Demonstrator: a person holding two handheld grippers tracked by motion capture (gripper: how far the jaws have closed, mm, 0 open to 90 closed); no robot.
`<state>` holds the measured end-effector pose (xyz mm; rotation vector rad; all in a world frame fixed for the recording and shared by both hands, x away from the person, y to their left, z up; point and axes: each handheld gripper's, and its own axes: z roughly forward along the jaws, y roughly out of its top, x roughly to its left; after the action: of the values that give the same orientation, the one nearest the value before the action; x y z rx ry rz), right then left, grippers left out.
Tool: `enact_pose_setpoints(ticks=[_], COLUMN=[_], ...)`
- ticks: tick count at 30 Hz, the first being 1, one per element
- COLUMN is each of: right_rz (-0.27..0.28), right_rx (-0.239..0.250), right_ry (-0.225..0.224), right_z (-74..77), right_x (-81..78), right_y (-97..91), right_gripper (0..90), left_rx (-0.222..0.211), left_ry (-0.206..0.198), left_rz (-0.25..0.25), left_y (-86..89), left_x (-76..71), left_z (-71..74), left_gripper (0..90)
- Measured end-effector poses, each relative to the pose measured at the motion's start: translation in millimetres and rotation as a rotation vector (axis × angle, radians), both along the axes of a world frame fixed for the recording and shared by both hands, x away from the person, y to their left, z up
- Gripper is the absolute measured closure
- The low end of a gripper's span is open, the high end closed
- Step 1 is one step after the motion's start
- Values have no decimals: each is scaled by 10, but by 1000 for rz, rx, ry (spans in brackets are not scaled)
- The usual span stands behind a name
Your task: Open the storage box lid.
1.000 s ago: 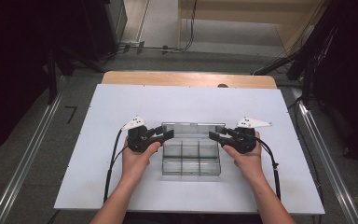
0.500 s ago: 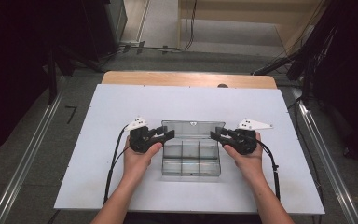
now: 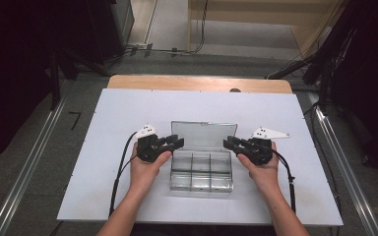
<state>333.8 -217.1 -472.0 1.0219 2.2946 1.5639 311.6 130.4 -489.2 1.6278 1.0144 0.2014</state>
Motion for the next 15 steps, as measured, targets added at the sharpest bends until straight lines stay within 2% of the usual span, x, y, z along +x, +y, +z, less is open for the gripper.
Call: enact_pose_setpoints(ticks=[6,15], right_rz=[0,-1], right_rx=[-5,22], right_ry=[12,56], right_z=[-20,-46], right_x=[-6,2], right_y=[-5,-19], right_gripper=[724,731], left_rx=[-9,-16], left_ry=[22,63], left_rz=[15,9], left_y=[11,29], left_x=[-17,-38], left_z=[-16,-23], left_gripper=[667,710])
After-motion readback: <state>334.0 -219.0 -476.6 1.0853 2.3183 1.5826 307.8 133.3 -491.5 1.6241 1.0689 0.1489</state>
